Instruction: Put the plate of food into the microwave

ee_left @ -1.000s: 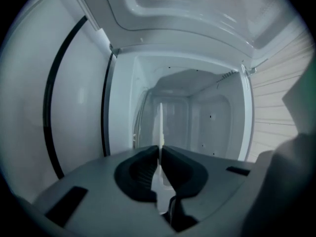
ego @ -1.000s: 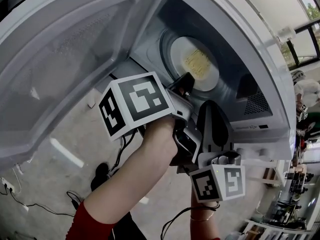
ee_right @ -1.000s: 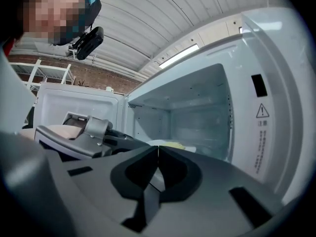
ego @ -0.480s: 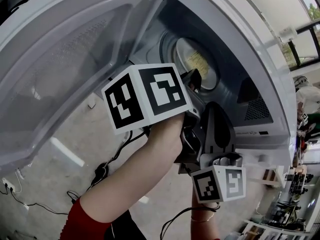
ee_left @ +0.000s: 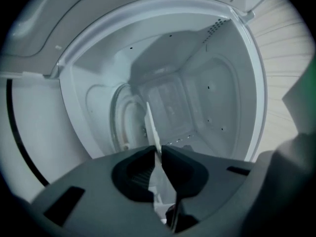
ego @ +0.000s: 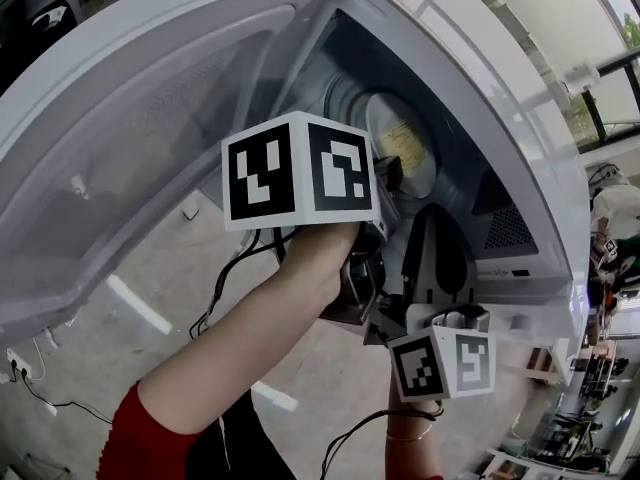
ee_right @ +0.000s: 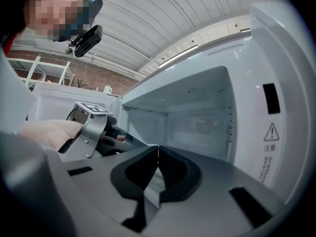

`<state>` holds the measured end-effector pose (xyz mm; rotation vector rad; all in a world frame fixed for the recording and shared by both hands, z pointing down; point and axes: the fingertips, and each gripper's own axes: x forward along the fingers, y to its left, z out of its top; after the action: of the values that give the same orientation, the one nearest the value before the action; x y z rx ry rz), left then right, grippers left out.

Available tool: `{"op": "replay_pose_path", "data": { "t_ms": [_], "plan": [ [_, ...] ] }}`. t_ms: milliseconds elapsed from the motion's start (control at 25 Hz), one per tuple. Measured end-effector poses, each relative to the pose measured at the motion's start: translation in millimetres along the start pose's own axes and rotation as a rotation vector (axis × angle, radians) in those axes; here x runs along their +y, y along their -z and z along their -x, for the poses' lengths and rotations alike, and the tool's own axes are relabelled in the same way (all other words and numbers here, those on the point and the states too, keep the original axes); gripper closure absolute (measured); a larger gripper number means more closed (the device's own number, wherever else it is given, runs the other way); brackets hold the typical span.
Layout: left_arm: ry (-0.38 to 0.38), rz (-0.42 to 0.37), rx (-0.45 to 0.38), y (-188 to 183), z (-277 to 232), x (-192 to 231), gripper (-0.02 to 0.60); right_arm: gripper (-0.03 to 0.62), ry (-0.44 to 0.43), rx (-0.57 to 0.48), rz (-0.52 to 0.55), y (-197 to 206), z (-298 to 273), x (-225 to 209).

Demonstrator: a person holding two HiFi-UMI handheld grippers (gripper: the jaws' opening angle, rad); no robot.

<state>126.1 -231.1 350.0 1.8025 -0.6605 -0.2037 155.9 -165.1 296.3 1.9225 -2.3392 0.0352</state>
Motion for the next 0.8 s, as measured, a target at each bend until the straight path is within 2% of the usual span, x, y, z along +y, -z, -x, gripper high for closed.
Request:
{"op": "replay_pose_path", "data": {
  "t_ms": [240,560,800],
  "plan": [
    [-0.069,-0.057,0.039,-9,1,6,0.543,0.579,-0.010,0.011,0.005,-4,-5,-2],
    [-0.139,-0.261,0.097,-19,-2,9,0.523,0.579,-0.029,-0.006,0.021,-11,-11,1],
    [-0.198,-0.357,0.087,-26,1,14,0.509,0.579,-0.045,0.008,-0.004,1,-15,-1]
  ]
}}
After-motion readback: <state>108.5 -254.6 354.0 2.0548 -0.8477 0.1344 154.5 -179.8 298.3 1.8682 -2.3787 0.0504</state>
